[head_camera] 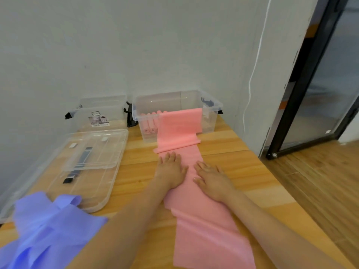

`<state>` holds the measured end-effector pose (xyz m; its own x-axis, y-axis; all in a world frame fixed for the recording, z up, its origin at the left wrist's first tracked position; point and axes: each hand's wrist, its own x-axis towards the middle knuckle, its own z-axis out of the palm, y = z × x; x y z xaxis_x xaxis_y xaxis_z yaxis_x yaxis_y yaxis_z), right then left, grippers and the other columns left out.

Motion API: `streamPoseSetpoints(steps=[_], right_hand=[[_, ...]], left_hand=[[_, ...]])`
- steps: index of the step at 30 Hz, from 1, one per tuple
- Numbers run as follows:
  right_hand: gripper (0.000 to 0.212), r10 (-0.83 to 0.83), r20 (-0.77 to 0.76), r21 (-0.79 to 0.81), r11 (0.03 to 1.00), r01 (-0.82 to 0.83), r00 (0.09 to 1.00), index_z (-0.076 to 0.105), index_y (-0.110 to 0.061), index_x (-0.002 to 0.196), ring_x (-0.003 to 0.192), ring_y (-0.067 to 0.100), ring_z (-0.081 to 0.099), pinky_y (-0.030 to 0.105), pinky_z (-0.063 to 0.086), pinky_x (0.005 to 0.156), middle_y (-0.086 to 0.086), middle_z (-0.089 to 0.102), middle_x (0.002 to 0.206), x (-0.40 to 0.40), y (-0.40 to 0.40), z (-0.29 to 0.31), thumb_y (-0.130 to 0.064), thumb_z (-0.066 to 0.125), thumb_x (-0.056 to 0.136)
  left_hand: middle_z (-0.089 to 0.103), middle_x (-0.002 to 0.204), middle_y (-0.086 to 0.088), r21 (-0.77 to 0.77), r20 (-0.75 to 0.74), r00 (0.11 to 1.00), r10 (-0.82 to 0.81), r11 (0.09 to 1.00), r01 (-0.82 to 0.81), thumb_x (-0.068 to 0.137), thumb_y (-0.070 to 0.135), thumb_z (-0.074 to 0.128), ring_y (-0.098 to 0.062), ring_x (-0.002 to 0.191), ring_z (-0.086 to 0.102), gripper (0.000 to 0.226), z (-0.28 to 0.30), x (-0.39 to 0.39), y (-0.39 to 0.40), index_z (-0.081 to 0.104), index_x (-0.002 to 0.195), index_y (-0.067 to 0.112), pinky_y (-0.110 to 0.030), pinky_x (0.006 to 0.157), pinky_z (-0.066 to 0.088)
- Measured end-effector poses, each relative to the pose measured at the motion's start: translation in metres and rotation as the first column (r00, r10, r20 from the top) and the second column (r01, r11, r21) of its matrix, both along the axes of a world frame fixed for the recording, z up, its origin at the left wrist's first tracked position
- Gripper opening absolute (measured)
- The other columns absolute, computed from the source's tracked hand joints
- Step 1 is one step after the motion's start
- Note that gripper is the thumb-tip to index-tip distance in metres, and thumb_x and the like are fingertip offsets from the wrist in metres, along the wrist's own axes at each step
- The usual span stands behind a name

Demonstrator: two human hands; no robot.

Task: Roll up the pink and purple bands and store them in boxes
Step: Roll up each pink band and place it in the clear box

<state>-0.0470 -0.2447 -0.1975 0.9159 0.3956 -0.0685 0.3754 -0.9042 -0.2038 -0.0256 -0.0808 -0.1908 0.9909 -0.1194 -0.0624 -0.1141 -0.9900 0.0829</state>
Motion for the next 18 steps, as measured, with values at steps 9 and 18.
streamPoseSetpoints(steps=[9,18], right_hand=[[0.06,-0.017,-0.013,0.018,1.0,0.017,1.0,0.011,-0.016,0.148,0.143,0.012,0.002,0.041,0.003,0.115,0.0,0.002,0.157,0.018,0.004,0.008,-0.042,0.03,0.098],[0.07,0.121,-0.02,0.41,0.907,-0.102,0.992,0.027,-0.023,0.144,0.133,-0.008,0.013,0.014,0.006,0.112,-0.018,0.017,0.148,-0.084,-0.041,0.01,-0.041,0.06,0.085]], left_hand=[[-0.005,0.157,0.0,-0.024,-0.032,0.996,-0.081,0.997,0.08,0.097,0.05,0.021,-0.016,0.144,-0.004,0.064,-0.011,-0.051,-0.001,0.002,0.149,0.018,-0.039,0.114,-0.002],[-0.002,0.157,-0.002,-0.152,0.119,0.992,-0.045,0.986,0.063,0.096,0.049,0.031,-0.017,0.144,-0.005,0.07,0.01,-0.075,-0.008,0.0,0.149,0.017,-0.037,0.116,0.0]])
